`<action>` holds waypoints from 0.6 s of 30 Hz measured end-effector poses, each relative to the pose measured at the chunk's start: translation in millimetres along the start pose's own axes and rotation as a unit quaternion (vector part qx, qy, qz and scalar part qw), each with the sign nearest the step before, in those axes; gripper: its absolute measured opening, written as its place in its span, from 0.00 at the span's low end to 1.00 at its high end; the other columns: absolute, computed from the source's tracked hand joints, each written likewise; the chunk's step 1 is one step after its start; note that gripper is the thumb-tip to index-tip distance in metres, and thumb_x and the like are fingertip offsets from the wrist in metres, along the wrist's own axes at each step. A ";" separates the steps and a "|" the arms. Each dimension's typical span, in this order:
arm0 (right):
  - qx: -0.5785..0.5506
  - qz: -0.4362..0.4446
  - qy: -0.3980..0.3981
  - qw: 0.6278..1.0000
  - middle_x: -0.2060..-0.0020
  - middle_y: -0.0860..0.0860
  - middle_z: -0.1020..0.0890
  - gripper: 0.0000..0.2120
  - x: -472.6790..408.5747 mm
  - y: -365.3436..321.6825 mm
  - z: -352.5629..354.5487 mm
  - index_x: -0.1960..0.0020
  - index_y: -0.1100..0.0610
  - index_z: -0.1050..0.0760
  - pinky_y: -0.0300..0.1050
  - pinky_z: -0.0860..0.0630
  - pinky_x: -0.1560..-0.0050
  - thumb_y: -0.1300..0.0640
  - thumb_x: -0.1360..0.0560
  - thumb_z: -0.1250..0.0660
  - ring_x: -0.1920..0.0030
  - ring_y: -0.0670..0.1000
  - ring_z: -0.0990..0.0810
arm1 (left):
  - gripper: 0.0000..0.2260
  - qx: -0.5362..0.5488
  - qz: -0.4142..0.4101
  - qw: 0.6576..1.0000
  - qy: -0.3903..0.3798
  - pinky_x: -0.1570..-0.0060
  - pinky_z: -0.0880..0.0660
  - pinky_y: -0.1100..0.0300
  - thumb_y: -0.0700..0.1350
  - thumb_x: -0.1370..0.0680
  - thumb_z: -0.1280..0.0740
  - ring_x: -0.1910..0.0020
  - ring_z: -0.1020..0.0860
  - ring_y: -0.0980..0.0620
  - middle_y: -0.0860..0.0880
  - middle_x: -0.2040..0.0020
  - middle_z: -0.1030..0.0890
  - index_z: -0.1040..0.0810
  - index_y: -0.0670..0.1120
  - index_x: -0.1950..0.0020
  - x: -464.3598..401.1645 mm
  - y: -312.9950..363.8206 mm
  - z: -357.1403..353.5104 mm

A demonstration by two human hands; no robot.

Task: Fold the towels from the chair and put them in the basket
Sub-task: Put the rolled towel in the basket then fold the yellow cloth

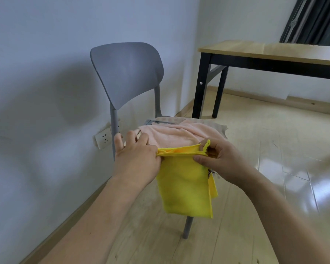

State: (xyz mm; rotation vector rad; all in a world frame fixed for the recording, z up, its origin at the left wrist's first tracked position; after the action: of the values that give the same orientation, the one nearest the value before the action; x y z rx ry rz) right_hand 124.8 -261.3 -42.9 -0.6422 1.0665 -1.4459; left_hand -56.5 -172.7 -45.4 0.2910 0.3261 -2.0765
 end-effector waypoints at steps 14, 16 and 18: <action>0.001 0.029 0.136 0.990 0.73 0.51 0.31 0.11 -4.2 5.2 18.2 0.65 0.57 0.29 0.48 0.32 0.68 0.65 0.28 0.30 0.69 0.52 0.31 | 0.13 0.295 -0.185 0.934 0.076 0.53 0.31 0.58 0.59 0.27 0.39 0.56 0.27 0.53 0.56 0.55 0.22 0.30 0.52 0.65 -0.5 1.8 12.7; 0.024 0.039 0.135 0.990 0.73 0.51 0.30 0.10 -3.5 4.3 19.4 0.65 0.59 0.29 0.48 0.31 0.69 0.65 0.29 0.29 0.70 0.51 0.31 | 0.16 0.272 -0.169 0.944 0.081 0.58 0.30 0.56 0.62 0.27 0.41 0.61 0.28 0.54 0.56 0.62 0.24 0.33 0.54 0.68 -0.2 2.4 10.8; 0.063 0.051 0.132 0.988 0.73 0.50 0.31 0.11 -3.6 2.6 17.0 0.66 0.59 0.29 0.44 0.33 0.69 0.65 0.29 0.29 0.70 0.48 0.33 | 0.18 0.212 -0.103 0.960 0.151 0.63 0.35 0.58 0.63 0.26 0.40 0.66 0.32 0.53 0.56 0.68 0.30 0.33 0.51 0.68 -0.7 0.3 15.0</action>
State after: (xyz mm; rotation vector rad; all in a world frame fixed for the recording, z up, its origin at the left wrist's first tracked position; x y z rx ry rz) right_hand 141.4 -261.7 -37.2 -0.3052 1.1832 -1.5235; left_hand -57.1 -177.4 -31.2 0.8702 0.0873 -2.2974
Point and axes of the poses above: each hand's wrist, its own x-axis away from the middle knuckle, its own z-axis out of the back of the hand, y = z × x, the point moved 3 cm from there along -x, towards the middle knuckle
